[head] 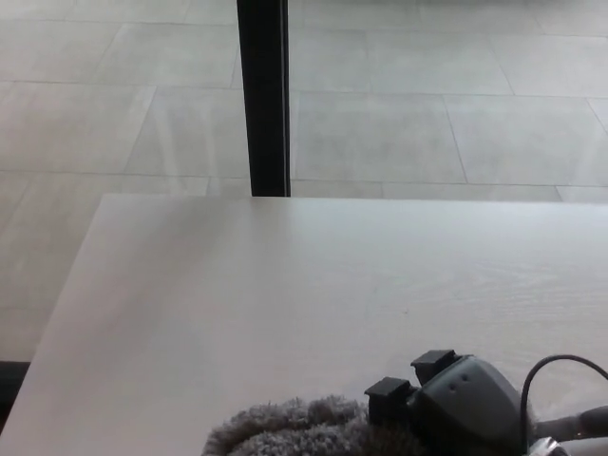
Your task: The robot uses its right hand to pick up the duster kept in the middle of the desk and use it to wipe the desk by swiping its surface twice
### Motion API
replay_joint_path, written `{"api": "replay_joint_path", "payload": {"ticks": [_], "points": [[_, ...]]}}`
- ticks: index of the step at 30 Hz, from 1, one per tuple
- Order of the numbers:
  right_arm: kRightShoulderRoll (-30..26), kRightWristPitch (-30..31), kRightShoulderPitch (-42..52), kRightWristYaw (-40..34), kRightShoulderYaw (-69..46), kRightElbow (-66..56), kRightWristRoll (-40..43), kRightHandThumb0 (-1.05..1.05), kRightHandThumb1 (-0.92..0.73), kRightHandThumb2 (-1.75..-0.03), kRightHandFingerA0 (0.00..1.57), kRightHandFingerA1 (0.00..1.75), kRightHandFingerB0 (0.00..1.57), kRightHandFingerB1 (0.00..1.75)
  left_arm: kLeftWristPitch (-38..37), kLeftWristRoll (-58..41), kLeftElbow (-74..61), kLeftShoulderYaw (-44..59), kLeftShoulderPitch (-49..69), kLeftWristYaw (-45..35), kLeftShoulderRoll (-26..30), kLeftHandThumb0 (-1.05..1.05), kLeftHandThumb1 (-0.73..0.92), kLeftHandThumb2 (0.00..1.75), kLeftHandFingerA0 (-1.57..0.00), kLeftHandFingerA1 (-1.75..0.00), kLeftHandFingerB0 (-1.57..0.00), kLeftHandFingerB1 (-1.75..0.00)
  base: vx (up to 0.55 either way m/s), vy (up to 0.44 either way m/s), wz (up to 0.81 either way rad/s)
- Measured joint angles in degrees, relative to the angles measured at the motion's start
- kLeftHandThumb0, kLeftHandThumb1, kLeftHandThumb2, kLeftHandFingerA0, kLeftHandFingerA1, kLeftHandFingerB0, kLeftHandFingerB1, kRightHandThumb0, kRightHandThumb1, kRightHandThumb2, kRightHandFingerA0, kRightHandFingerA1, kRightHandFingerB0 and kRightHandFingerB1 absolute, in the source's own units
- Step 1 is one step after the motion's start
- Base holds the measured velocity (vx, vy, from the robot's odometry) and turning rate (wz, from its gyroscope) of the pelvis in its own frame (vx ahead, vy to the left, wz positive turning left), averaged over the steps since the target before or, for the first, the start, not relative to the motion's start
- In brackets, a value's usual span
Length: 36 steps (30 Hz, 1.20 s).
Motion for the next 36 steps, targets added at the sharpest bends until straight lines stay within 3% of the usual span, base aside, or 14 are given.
{"api": "replay_joint_path", "payload": {"ticks": [1, 8, 13, 17, 20, 22, 23, 24, 25, 26, 32, 33, 34, 36], "points": [[0.7, -0.1, -1.0, 0.0, -0.2, 1.2, 0.0, -0.32, -0.56, -0.91, 0.87, 1.75, 0.79, 1.23, 0.0, 0.0, -0.1, 0.0, 0.1, 0.0, 0.0, -0.69, 0.69, 0.61, -0.44, -0.64, -0.49, -0.46, 0.0, 0.0, 0.0], [6.1, 0.2, -9.1, 0.0, -1.6, 10.3, -0.7, -0.31, -0.48, -0.93, 0.89, 1.73, 0.85, 1.07, -0.5, -0.1, -0.2, -0.3, 0.9, 0.1, -0.2, -0.66, 0.72, 0.62, -0.43, -0.61, -0.48, -0.45, 0.0, 0.0, 0.0], [8.8, 0.3, -15.8, -2.9, -0.8, 19.5, -2.1, -0.29, -0.48, -1.07, 0.87, 1.75, 0.67, 1.69, -0.5, -0.1, -0.2, -0.4, 0.9, 0.1, -0.3, -0.68, 0.7, 0.61, -0.43, -0.63, -0.48, -0.46, 0.0, 0.0, 0.0], [10.8, 0.9, -20.3, -4.8, -0.8, 26.7, -2.6, -0.24, -0.46, -0.98, 0.87, 1.75, 0.71, 1.62, -0.5, -0.1, 0.0, -0.3, 0.9, 0.1, -0.3, -0.67, 0.71, 0.61, -0.4, -0.58, -0.46, -0.43, 0.0, 0.0, 0.0], [11.7, 1.5, -22.6, -6.0, -1.1, 31.4, -2.6, -0.28, -0.61, -0.67, 0.84, 1.72, 0.84, 1.23, -0.5, -0.1, 0.2, -0.3, 0.9, 0.1, -0.5, -0.68, 0.7, 0.62, -0.42, -0.58, -0.47, -0.42, 0.0, 0.0, 0.0], [12.1, 2.0, -23.5, -6.5, -1.6, 34.7, -2.5, -0.32, -0.67, -0.64, 0.86, 1.74, 0.8, 1.34, -0.5, -0.1, 0.3, -0.3, 0.9, 0.1, -0.5, -0.7, 0.7, 0.61, -0.41, -0.57, -0.46, -0.42, 0.0, 0.0, 0.0], [12.1, 2.3, -23.8, -6.8, -1.8, 36.1, -2.4, -0.43, -0.55, -0.96, 1.16, 1.36, 0.89, 1.15, -0.5, -0.1, 0.3, -0.3, 0.9, 0.1, -0.5, -0.69, 0.71, 0.61, -0.42, -0.57, -0.46, -0.41, 0.0, 0.0, 0.0], [12.0, 3.0, -24.3, -7.1, -2.2, 38.5, -2.3, -0.31, -0.72, -0.66, 0.92, 1.73, 0.82, 1.18, -0.5, -0.1, 0.3, -0.3, 0.9, 0.1, -0.6, -0.69, 0.7, 0.62, -0.42, -0.57, -0.47, -0.41, 0.0, 0.0, 0.0], [11.9, 3.6, -24.5, -7.2, -2.4, 40.2, -2.2, -0.28, -0.66, -0.66, 0.94, 1.75, 0.77, 1.42, -0.5, -0.1, 0.3, -0.3, 0.9, 0.1, -0.6, -0.68, 0.7, 0.61, -0.41, -0.59, -0.46, -0.43, 0.0, 0.0, 0.0], [11.6, 4.1, -24.7, -7.2, -2.7, 41.8, -2.1, -0.43, -0.53, -0.93, 1.25, 1.42, 0.95, 1.24, -0.5, -0.1, 0.3, -0.3, 1.0, 0.1, -0.6, -0.67, 0.69, 0.61, -0.41, -0.6, -0.47, -0.43, 0.0, 0.0, 0.0], [6.3, 7.6, -24.6, -8.0, -6.1, 48.4, -0.8, -0.29, -0.68, -0.64, 0.88, 1.75, 0.6, 1.62, -0.5, -0.3, 0.2, 0.1, 1.8, 0.1, -0.6, -0.67, 0.69, 0.61, -0.44, -0.6, -0.47, -0.44, 0.0, 0.0, 0.0], [4.9, 7.8, -24.2, -8.0, -7.2, 49.1, -0.3, -0.33, -0.7, -0.65, 0.88, 1.75, 0.63, 1.53, -0.6, -0.3, 0.2, 0.1, 1.9, 0.0, -0.7, -0.66, 0.69, 0.61, -0.42, -0.61, -0.48, -0.44, 0.0, 0.0, 0.0], [3.6, 8.2, -23.9, -7.9, -8.1, 49.8, 0.2, -0.46, -0.54, -0.93, 1.17, 1.4, 0.81, 1.19, -0.6, -0.3, 0.2, 0.2, 2.1, 0.0, -0.7, -0.65, 0.71, 0.62, -0.41, -0.61, -0.47, -0.44, 0.0, 0.0, 0.0], [0.5, 9.5, -23.3, -7.3, -10.4, 51.5, 1.3, -0.47, -0.5, -0.91, 1.19, 1.41, 0.8, 1.17, -0.6, -0.4, 0.2, 0.2, 2.7, 0.0, -0.8, -0.64, 0.72, 0.62, -0.39, -0.6, -0.44, -0.44, 0.0, 0.0, 0.0]]}}
